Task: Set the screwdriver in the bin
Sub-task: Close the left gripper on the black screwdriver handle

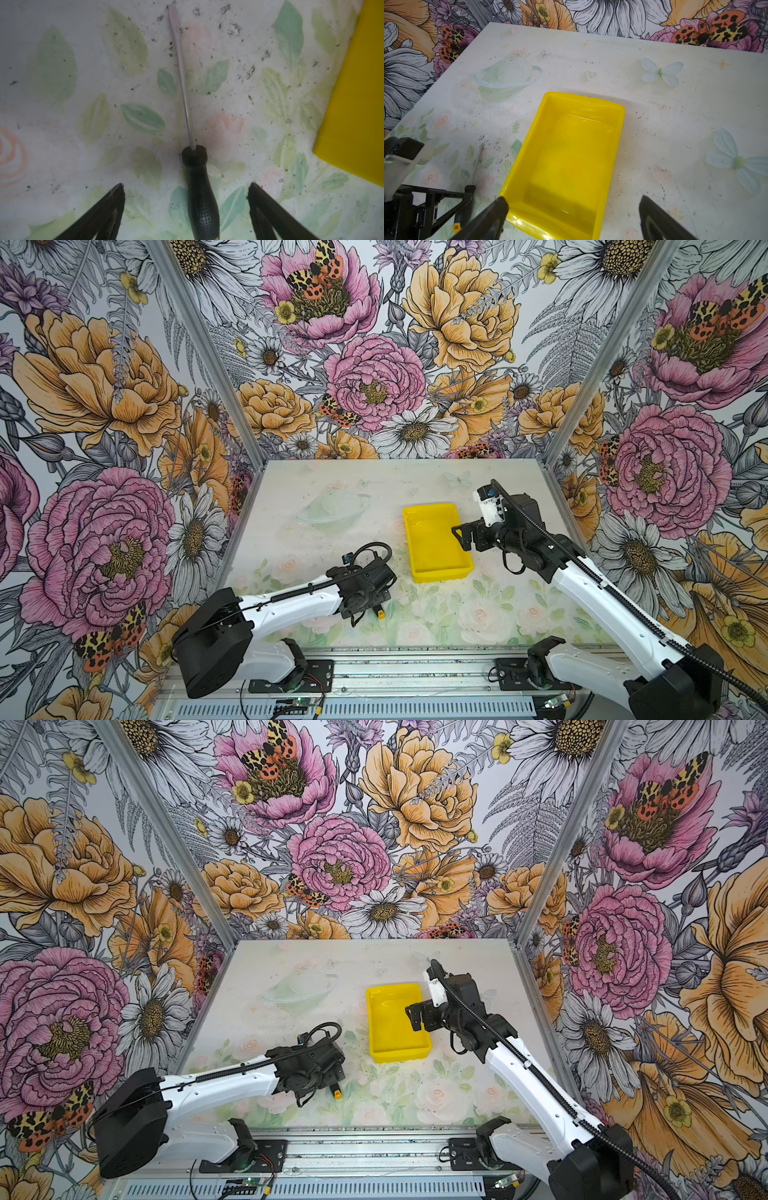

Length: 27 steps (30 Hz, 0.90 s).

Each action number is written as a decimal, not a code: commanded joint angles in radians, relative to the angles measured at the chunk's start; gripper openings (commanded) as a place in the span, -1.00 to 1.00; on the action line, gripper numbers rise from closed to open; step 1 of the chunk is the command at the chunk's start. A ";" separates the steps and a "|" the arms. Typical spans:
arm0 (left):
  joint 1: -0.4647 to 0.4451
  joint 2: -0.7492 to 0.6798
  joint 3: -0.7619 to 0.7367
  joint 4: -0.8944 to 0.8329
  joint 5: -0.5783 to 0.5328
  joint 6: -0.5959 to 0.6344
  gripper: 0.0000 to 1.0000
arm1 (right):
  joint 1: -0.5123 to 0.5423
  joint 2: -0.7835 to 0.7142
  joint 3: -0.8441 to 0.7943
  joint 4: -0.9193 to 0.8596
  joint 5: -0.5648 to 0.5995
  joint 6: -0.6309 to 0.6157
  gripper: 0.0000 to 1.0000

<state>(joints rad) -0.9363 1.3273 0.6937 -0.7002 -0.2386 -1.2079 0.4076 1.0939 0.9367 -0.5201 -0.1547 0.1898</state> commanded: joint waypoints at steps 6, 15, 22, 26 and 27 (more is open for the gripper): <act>-0.028 0.065 0.022 -0.003 0.010 -0.041 0.59 | 0.007 -0.014 -0.014 0.003 0.000 -0.006 0.99; -0.038 0.104 0.039 -0.004 0.018 -0.040 0.35 | 0.007 -0.016 -0.021 0.010 0.006 -0.013 0.99; -0.064 0.158 0.053 -0.004 0.022 -0.048 0.12 | 0.007 -0.005 -0.014 0.016 0.007 -0.018 0.99; -0.078 0.185 0.070 -0.004 0.022 -0.037 -0.03 | 0.007 -0.007 -0.013 0.019 -0.001 -0.021 0.99; -0.078 0.189 0.073 -0.004 0.022 -0.036 -0.09 | 0.007 -0.008 -0.012 0.019 -0.005 -0.022 0.99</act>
<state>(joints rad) -1.0042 1.4883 0.7582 -0.7074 -0.2367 -1.2392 0.4076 1.0939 0.9184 -0.5198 -0.1543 0.1841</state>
